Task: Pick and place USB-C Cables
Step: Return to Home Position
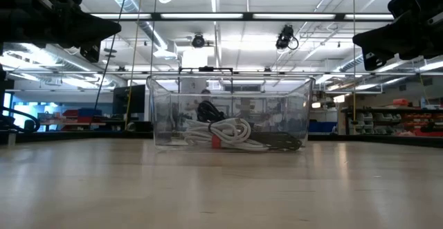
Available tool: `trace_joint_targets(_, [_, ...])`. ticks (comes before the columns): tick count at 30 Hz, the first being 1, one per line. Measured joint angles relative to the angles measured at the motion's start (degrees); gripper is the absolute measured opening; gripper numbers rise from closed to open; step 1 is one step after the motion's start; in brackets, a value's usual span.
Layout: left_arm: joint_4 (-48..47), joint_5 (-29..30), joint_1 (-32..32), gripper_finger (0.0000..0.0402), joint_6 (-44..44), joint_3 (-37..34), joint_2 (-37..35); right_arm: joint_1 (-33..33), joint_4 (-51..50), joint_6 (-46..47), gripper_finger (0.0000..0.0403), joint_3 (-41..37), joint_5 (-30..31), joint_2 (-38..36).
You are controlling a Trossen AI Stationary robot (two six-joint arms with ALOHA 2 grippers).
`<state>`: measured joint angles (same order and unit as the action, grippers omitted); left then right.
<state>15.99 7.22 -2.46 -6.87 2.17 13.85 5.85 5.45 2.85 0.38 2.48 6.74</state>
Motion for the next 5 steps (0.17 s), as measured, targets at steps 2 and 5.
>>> trace_joint_targets(2, [0.0, 0.0, 0.0, 0.0009, 0.0, 0.0, 0.0, 0.0, 0.0, 0.0, 0.0014, 0.0, 0.0, 0.0])
trace_joint_targets(5, [0.0, 0.0, 0.0, 0.0009, 0.0, 0.0, 0.0, 0.0, 0.0, 0.0, 0.0014, 0.0, 0.0, 0.0])
